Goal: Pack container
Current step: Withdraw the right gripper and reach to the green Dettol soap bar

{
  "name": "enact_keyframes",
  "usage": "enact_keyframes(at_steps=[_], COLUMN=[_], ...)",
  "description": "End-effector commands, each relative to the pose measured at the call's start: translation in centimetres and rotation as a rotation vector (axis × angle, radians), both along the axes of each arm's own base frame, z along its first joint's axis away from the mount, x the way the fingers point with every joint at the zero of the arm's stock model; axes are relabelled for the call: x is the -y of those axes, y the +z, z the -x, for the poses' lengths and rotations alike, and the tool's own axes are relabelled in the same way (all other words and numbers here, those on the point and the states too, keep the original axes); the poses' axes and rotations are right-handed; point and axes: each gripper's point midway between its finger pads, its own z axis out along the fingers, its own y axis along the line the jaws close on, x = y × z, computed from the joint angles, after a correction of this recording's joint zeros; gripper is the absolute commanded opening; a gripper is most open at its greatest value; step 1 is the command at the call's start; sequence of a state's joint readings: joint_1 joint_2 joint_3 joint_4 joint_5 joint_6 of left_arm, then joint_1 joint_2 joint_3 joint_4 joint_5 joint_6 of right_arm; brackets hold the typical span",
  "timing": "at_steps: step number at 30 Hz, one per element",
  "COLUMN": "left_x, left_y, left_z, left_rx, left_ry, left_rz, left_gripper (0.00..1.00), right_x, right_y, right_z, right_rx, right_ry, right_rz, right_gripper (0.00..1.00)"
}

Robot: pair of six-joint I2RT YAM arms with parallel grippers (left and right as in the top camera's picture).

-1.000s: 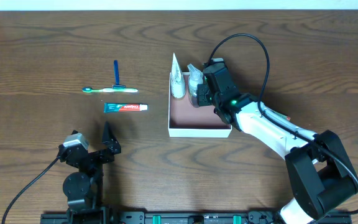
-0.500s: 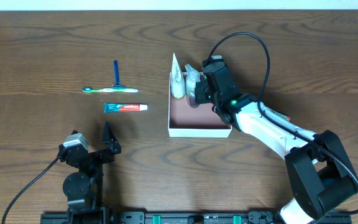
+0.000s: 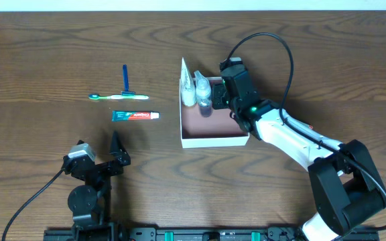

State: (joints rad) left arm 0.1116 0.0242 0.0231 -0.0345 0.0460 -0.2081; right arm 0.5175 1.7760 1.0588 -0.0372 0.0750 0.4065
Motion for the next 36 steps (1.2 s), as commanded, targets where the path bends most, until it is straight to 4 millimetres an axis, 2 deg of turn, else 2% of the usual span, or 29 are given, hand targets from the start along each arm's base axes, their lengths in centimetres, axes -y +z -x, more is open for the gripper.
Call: enact_keyframes(at_steps=[1,7,11,15,17,20,24,27,31,36], left_x=[-0.2,-0.2,-0.2,-0.2,-0.2,-0.2,-0.2,-0.2,-0.2,-0.2], left_y=[-1.7,-1.7,-1.7,-1.7,-1.7,-1.7,-1.7,-1.7,-1.7,-1.7], left_z=[0.1,0.1,0.1,0.1,0.1,0.1,0.1,0.1,0.1,0.1], left_rx=[-0.053,-0.053,-0.053,-0.053,-0.053,-0.053,-0.053,-0.053,-0.053,-0.053], left_ry=[0.008,0.008,0.008,0.008,0.008,0.008,0.008,0.008,0.008,0.008], left_rz=[-0.007,-0.007,-0.007,-0.007,-0.007,-0.007,-0.007,-0.007,-0.007,-0.007], left_gripper=[0.98,0.98,0.98,0.98,0.98,0.98,0.98,0.98,0.98,0.98], right_x=[0.5,2.3,2.9,4.5,6.1,9.0,14.1,17.5,20.9,23.6], right_y=[3.0,7.6,11.7,15.4,15.8,14.6,10.7,8.6,7.0,5.4], right_z=[-0.7,-0.1,1.1,3.1,4.4,6.8,10.4,12.1,13.0,12.8], right_rx=[0.046,0.109,0.18,0.226,0.196,0.071,-0.172,-0.299,-0.389,-0.45], right_ry=[-0.004,-0.015,-0.005,-0.026,-0.058,-0.156,-0.362,-0.49,-0.607,-0.694], right_rz=[-0.04,-0.052,-0.072,-0.08,-0.072,-0.076,-0.047,-0.016,-0.001,0.001], right_gripper=[0.58,0.62,0.69,0.71,0.71,0.78,0.89,0.99,0.99,0.99])
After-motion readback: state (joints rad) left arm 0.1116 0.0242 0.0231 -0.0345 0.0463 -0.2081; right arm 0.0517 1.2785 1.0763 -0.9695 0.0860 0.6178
